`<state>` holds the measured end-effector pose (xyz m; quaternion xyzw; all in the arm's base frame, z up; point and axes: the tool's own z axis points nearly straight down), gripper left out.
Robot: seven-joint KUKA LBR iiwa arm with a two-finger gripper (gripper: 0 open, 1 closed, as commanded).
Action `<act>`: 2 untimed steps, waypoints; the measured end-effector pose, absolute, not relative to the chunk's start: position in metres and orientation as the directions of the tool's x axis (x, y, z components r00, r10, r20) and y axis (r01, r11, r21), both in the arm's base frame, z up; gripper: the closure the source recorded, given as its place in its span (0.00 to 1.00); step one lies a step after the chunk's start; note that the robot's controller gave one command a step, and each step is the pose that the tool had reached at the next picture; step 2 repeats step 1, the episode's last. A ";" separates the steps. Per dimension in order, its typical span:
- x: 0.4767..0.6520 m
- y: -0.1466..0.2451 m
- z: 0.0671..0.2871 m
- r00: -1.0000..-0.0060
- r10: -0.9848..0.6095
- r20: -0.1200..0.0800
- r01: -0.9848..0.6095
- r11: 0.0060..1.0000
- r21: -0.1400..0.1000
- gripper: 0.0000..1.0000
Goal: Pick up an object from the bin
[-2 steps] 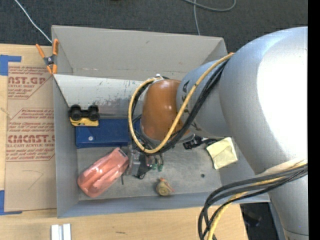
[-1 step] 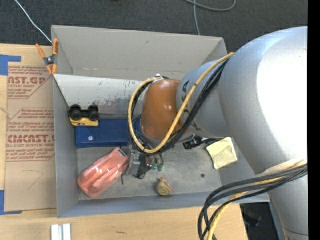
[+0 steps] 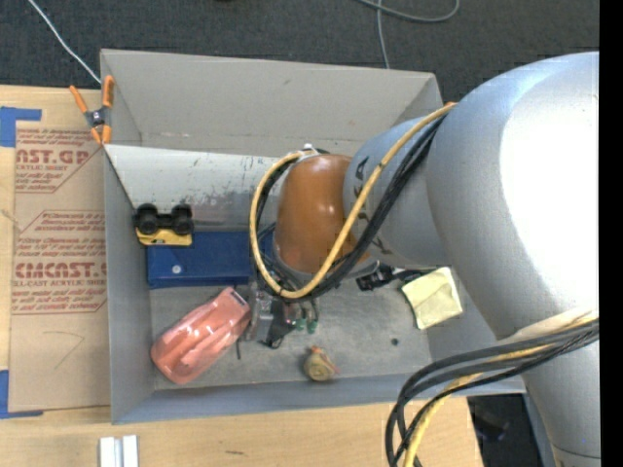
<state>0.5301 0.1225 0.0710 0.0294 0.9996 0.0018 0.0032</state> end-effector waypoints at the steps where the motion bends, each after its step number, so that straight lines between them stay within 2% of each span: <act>1: 0.530 0.122 0.071 -0.998 0.059 -0.006 0.059 0.998 0.004 1.00; 2: 0.530 0.122 0.071 -0.998 0.059 -0.006 0.059 0.998 0.004 1.00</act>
Offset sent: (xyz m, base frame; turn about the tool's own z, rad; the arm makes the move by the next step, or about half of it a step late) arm 0.0000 0.0000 0.0000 0.0000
